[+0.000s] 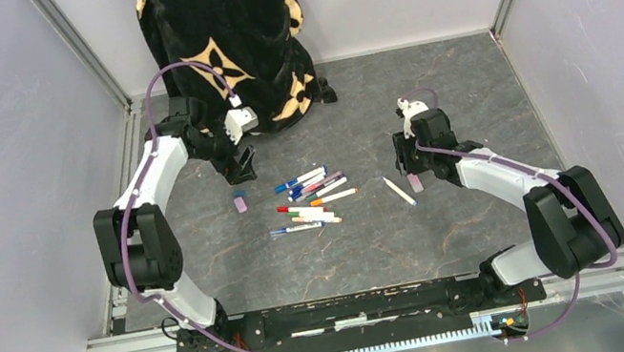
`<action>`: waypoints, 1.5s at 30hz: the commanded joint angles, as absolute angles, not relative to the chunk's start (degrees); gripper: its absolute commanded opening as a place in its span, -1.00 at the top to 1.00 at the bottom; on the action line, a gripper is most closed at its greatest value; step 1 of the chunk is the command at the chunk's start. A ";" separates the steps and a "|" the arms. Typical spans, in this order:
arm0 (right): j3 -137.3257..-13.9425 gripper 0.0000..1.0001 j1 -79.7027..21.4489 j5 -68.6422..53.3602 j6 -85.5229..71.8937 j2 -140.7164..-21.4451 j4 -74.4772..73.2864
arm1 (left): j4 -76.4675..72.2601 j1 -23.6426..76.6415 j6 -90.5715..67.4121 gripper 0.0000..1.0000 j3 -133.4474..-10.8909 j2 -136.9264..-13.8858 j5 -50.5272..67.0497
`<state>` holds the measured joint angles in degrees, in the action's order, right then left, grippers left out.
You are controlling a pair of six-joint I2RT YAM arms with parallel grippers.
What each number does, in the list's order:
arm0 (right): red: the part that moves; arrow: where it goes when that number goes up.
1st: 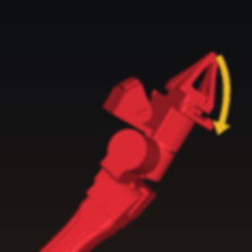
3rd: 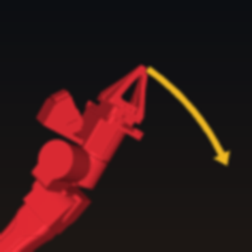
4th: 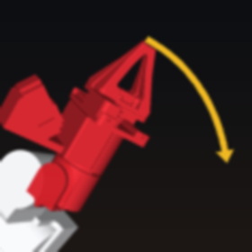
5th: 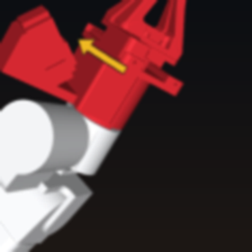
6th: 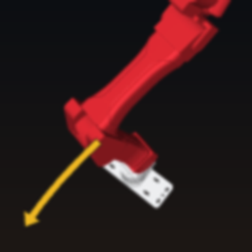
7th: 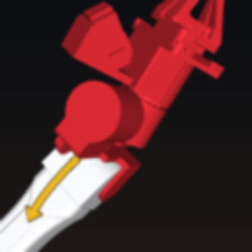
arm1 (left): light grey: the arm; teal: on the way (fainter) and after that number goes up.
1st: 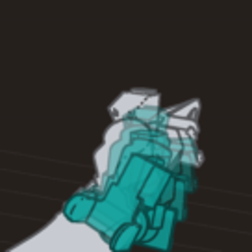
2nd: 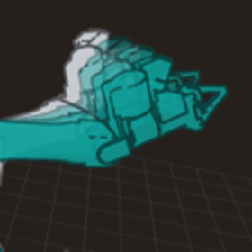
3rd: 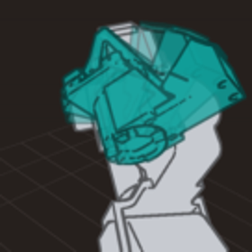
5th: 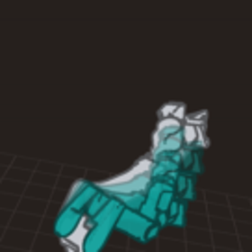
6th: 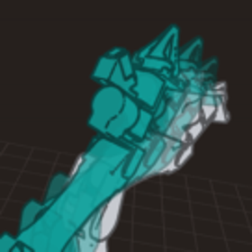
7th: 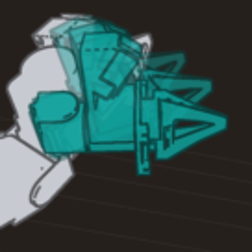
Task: Open the pen caps
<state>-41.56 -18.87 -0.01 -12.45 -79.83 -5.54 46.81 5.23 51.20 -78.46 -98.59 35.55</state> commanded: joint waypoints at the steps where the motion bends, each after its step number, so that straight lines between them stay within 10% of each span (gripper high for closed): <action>1: -41.88 0.05 -18.81 5.44 -10.03 -81.78 -7.27 | 51.20 5.36 48.78 -0.93 -80.23 -94.24 40.34; 20: -37.18 0.46 -16.65 17.66 -4.53 -80.46 -11.81 | 57.82 5.36 53.41 -0.93 -83.50 -92.15 39.10; 31: -44.54 -0.22 -19.62 7.23 -2.80 -74.39 -10.21 | 62.40 5.36 52.78 -1.00 -87.07 -92.55 37.87; 45: -58.83 -0.17 -35.50 -21.57 15.11 -96.44 -10.76 | 59.70 4.44 41.34 -1.00 -92.47 -91.34 29.72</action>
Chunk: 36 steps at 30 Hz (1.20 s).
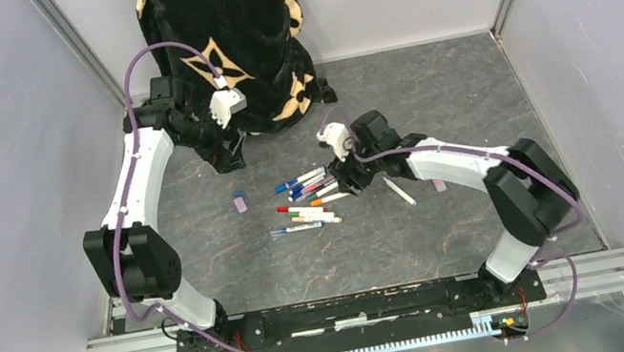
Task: Open the pen caps
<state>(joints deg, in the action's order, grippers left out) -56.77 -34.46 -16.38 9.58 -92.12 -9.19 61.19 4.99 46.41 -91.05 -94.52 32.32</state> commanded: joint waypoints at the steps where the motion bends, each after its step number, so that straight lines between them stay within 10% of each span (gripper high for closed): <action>1: -58.95 -0.16 -35.75 -21.54 15.43 -97.25 -10.53 | 58.91 4.40 40.67 -1.00 -92.20 -90.75 28.80; 20: -53.82 0.18 -38.62 -20.51 16.38 -102.11 -5.68 | 57.61 4.41 42.53 -1.00 -90.31 -84.36 28.50; 36: -53.20 1.00 -39.73 -22.43 14.11 -92.60 -7.10 | 64.91 9.92 53.31 -1.00 -79.01 -82.57 38.91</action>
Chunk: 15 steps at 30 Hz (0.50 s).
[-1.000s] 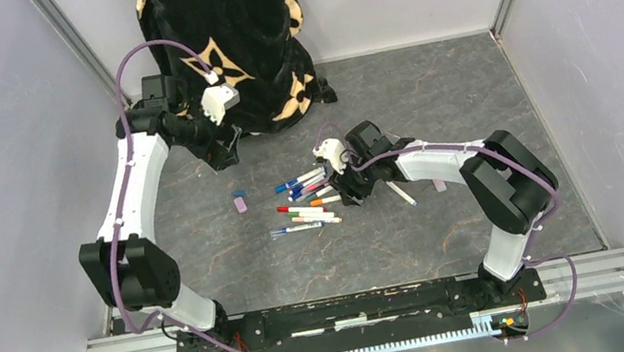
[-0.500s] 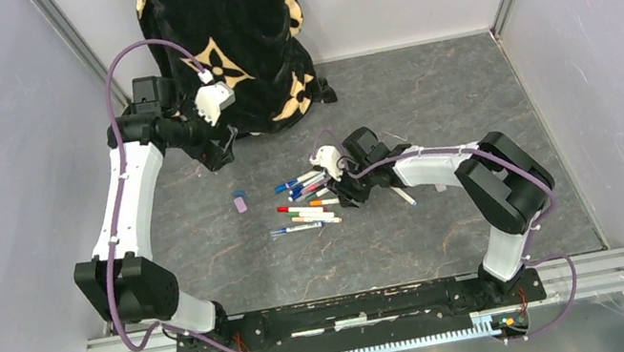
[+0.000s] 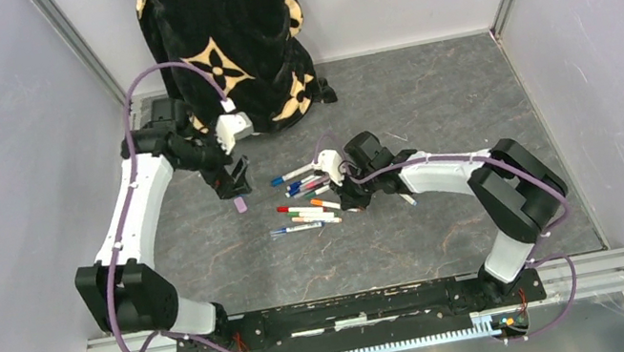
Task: Open the pen caps
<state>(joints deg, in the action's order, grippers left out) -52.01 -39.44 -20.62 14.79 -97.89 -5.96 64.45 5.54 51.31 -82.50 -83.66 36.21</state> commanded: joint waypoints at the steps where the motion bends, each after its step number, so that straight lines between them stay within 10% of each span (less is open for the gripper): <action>1: -53.49 1.00 -39.69 -22.98 14.02 -91.76 -7.48 | 63.75 10.87 52.52 -1.00 -77.51 -82.28 38.46; 15: -60.60 1.00 -39.73 -49.77 8.98 -91.01 -10.67 | 66.24 21.05 62.32 -1.00 -70.76 -77.82 44.97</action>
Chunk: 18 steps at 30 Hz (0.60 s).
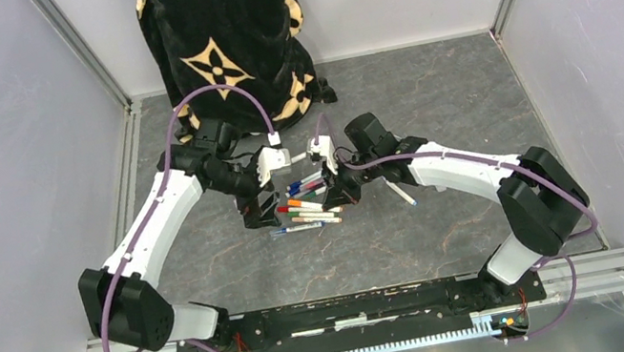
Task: Open the pen caps
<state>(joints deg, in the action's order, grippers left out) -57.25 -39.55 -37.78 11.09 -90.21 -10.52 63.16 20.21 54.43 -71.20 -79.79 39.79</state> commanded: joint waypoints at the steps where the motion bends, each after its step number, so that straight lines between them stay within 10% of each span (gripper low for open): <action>1: -61.03 1.00 -39.68 -51.03 8.97 -91.51 -10.87 | 67.78 21.35 64.18 -1.00 -70.71 -77.67 45.74; 18: -63.12 1.00 -39.72 -60.90 4.77 -95.01 -9.29 | 64.78 26.49 65.07 -0.40 -67.14 -77.51 42.82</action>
<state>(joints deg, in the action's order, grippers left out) -60.12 -39.55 -57.60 5.76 -94.63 -11.29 66.72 25.76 63.26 -67.53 -78.26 42.30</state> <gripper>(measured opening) 0.024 0.764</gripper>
